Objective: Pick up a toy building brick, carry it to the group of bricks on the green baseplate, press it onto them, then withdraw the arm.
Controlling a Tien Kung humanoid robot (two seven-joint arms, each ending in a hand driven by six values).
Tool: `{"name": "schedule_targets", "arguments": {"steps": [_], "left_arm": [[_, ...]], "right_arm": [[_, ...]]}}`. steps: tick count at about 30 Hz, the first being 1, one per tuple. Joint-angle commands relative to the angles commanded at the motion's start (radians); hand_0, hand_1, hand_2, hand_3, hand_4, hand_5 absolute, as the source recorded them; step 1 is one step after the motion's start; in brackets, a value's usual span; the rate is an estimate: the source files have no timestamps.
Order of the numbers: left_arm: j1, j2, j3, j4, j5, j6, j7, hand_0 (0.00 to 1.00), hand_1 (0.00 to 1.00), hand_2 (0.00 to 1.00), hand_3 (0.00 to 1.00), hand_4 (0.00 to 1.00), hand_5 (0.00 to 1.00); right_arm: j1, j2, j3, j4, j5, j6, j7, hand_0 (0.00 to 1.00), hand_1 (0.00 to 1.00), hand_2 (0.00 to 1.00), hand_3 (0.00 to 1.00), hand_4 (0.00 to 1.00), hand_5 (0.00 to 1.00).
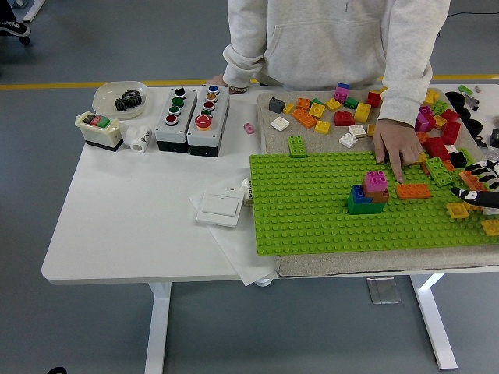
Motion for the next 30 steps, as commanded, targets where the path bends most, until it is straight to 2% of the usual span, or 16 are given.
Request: {"name": "schedule_targets", "arguments": {"steps": [2,3,8,9,14,15,30], "left_arm": [[0.001,0.000,-0.002,0.000,0.002,0.000,-0.001,0.860,0.868,0.873,0.653,0.738,0.628],[0.002,0.000,-0.003,0.000,0.003,0.000,-0.001,0.859,0.867,0.873,0.652,0.739,0.629],[0.004,-0.001,-0.008,0.001,0.008,0.001,-0.002,0.859,0.867,0.873,0.652,0.739,0.629],[0.004,-0.001,-0.009,0.001,0.010,0.001,-0.002,0.858,0.866,0.872,0.652,0.737,0.627],[0.006,-0.001,-0.017,0.001,0.022,0.001,-0.002,0.858,0.866,0.872,0.652,0.737,0.627],[0.006,-0.001,-0.018,0.001,0.025,0.001,-0.002,0.856,0.864,0.872,0.649,0.736,0.628],[0.011,0.002,-0.031,0.002,0.043,-0.001,0.001,0.854,0.861,0.864,0.647,0.736,0.629]], "right_arm": [[-0.004,-0.002,0.005,0.013,-0.007,0.006,-0.003,0.614,0.660,0.713,0.714,0.874,0.506],[-0.007,-0.004,0.008,0.022,-0.011,0.009,-0.004,0.564,0.637,0.705,0.703,0.873,0.505],[-0.017,-0.009,0.022,0.053,-0.028,0.014,-0.007,0.564,0.637,0.705,0.703,0.873,0.505],[-0.018,-0.010,0.025,0.059,-0.032,0.014,-0.008,0.486,0.597,0.687,0.686,0.872,0.505],[-0.033,-0.025,0.060,0.124,-0.073,0.016,-0.014,0.486,0.597,0.687,0.686,0.872,0.505],[-0.035,-0.028,0.065,0.138,-0.079,0.016,-0.015,0.436,0.570,0.675,0.668,0.871,0.506],[-0.067,-0.056,0.123,0.283,-0.159,0.005,-0.049,0.399,0.553,0.668,0.659,0.870,0.505]]}}
